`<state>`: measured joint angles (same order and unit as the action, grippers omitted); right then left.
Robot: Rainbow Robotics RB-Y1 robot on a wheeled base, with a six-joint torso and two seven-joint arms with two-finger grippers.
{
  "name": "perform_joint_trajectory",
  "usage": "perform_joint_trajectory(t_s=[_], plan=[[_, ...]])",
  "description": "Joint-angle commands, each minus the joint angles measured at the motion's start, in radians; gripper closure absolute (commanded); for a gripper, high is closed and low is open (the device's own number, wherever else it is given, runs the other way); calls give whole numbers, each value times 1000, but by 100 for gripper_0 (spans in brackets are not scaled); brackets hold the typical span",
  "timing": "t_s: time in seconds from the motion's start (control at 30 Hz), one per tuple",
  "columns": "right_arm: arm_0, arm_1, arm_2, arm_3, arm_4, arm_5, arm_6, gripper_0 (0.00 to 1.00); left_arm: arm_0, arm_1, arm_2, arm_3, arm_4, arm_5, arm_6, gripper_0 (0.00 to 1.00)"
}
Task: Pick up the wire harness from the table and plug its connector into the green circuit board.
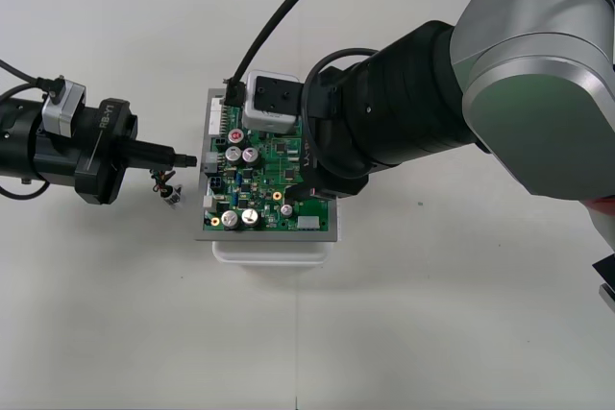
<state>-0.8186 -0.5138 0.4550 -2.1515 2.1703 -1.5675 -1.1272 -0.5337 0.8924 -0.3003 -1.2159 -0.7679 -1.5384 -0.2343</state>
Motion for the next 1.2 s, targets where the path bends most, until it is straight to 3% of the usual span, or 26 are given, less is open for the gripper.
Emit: perform_joint_trajectory(t_s=[0.03, 1.2], plan=[[7, 28, 21, -24, 13, -3, 23, 0, -48, -18, -28, -7, -1, -32, -63, 100], [7, 32, 21, 4, 42, -3, 38, 0, -48, -18, -29, -25, 2, -32, -65, 100]])
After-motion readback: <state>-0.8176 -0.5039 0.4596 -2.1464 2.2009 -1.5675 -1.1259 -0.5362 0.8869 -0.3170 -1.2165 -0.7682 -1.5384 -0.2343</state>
